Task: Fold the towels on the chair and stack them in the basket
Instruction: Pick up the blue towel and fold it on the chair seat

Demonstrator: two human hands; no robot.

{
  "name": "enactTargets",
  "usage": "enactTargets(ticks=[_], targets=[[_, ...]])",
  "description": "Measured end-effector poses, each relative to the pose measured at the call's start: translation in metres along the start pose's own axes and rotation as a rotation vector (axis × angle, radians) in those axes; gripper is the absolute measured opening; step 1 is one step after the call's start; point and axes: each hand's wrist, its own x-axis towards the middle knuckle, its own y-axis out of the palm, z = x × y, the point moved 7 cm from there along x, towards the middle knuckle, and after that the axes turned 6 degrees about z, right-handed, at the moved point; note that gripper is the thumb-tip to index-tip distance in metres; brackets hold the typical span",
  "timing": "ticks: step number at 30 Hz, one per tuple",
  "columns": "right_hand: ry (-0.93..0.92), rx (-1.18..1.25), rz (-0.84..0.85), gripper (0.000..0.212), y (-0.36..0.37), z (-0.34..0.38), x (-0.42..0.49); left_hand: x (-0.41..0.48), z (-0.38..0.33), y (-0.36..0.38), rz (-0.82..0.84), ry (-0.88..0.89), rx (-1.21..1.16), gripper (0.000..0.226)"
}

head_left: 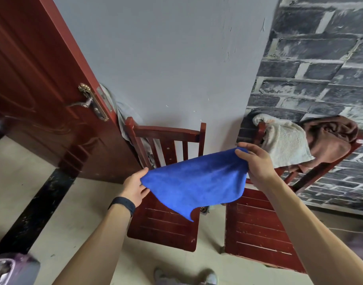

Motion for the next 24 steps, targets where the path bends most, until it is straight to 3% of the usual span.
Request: enactTargets(ticks=[2,9,11,14,17,20,24], targets=[[0.007,-0.067,-0.012,0.023,-0.009,-0.004,0.000,0.001,-0.011,-0.009,-0.055,0.063,0.029,0.025],[0.017,-0.668,-0.080,0.006,-0.018,-0.015,-0.005,-0.012,-0.044,-0.005,-0.063,0.295,0.297,0.027],[0.032,-0.677,-0.082,0.005,0.026,-0.042,-0.011,-0.013,-0.055,-0.059,-0.115,0.325,0.429,0.025],[-0.008,-0.596,-0.137,0.003,0.026,-0.036,-0.023,-0.013,-0.058,-0.068,-0.120,0.400,0.485,0.023],[-0.058,-0.710,-0.122,0.005,0.026,-0.034,-0.021,-0.014,-0.064,-0.061,-0.128,0.443,0.479,0.024],[-0.092,-0.785,-0.075,0.005,0.032,-0.044,-0.026,-0.006,-0.058,-0.060,-0.028,0.399,0.599,0.034],[-0.071,-0.993,0.088,0.044,0.066,-0.068,-0.042,0.008,-0.056,-0.079,0.063,0.401,1.088,0.052]])
